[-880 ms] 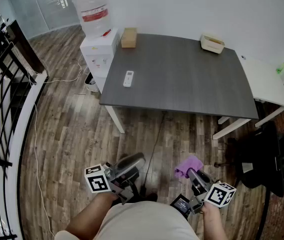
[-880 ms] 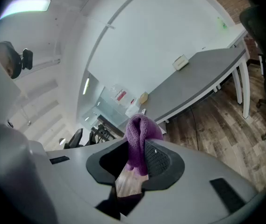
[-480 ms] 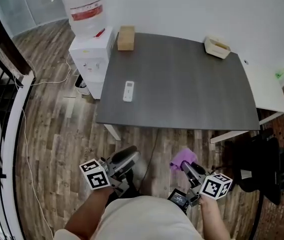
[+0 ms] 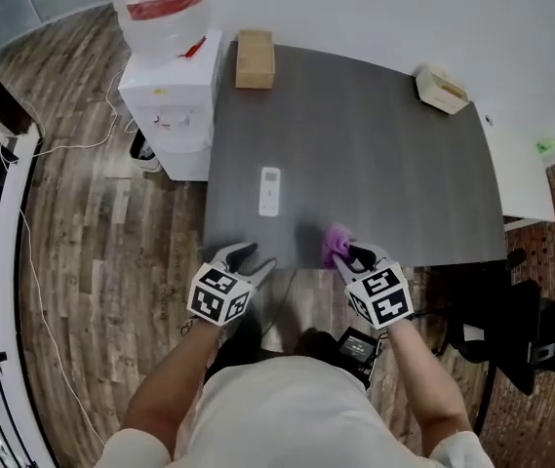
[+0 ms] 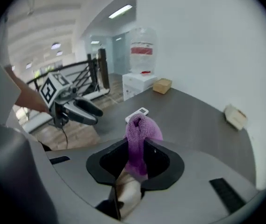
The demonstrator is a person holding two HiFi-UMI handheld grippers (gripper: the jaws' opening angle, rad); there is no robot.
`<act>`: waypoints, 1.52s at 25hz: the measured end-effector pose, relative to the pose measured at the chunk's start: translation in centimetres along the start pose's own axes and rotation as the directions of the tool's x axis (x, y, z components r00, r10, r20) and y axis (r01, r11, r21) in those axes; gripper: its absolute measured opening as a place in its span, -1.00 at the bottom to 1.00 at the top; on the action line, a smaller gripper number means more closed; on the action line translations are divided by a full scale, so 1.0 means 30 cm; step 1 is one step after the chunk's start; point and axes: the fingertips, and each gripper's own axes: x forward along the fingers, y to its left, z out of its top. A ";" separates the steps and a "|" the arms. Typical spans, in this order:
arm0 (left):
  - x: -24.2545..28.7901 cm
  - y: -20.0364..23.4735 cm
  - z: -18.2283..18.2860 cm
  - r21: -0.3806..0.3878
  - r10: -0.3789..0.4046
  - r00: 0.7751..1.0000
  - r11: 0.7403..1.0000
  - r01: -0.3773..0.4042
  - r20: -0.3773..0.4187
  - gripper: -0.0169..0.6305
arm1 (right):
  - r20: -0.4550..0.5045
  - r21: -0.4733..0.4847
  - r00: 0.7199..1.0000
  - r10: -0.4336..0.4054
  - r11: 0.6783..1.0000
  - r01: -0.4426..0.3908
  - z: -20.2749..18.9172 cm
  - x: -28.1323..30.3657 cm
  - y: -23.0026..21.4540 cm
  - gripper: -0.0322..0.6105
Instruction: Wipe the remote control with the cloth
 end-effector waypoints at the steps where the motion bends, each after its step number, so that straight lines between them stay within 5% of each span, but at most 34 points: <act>1: 0.029 0.035 -0.009 0.019 0.029 0.999 0.999 -0.028 -0.029 -0.37 | -0.036 -0.095 0.999 -0.020 0.995 0.016 0.023 0.056 -0.013 -0.62; 4: 0.110 0.107 -0.028 0.068 0.089 0.992 0.994 -0.083 -0.094 -0.37 | -0.119 -0.310 0.991 -0.054 0.950 0.014 0.078 0.227 -0.047 -0.62; 10: 0.223 0.195 -0.041 0.140 0.188 0.959 0.977 -0.160 -0.213 -0.37 | -0.235 -0.542 0.972 -0.027 0.834 -0.108 0.135 0.487 -0.047 -0.62; 18: 0.283 0.272 -0.052 0.196 0.268 0.912 0.957 -0.214 -0.310 -0.37 | -0.234 -0.721 0.970 -0.060 0.680 -0.132 0.368 0.711 -0.145 -0.62; 22: 0.313 0.296 -0.086 0.177 0.259 0.895 0.962 -0.206 -0.362 -0.37 | -0.301 -0.773 0.953 -0.027 0.593 -0.227 0.307 0.775 -0.053 -0.62; 32: 0.318 0.308 -0.092 0.198 0.281 0.886 0.955 -0.220 -0.370 -0.43 | -0.368 -0.665 0.918 0.144 0.649 -0.369 0.189 0.658 0.121 -0.63; 38: 0.321 0.304 -0.095 0.198 0.303 0.891 0.948 -0.247 -0.338 -0.43 | -0.405 -0.524 0.880 0.249 0.726 -0.446 0.124 0.590 0.184 -0.63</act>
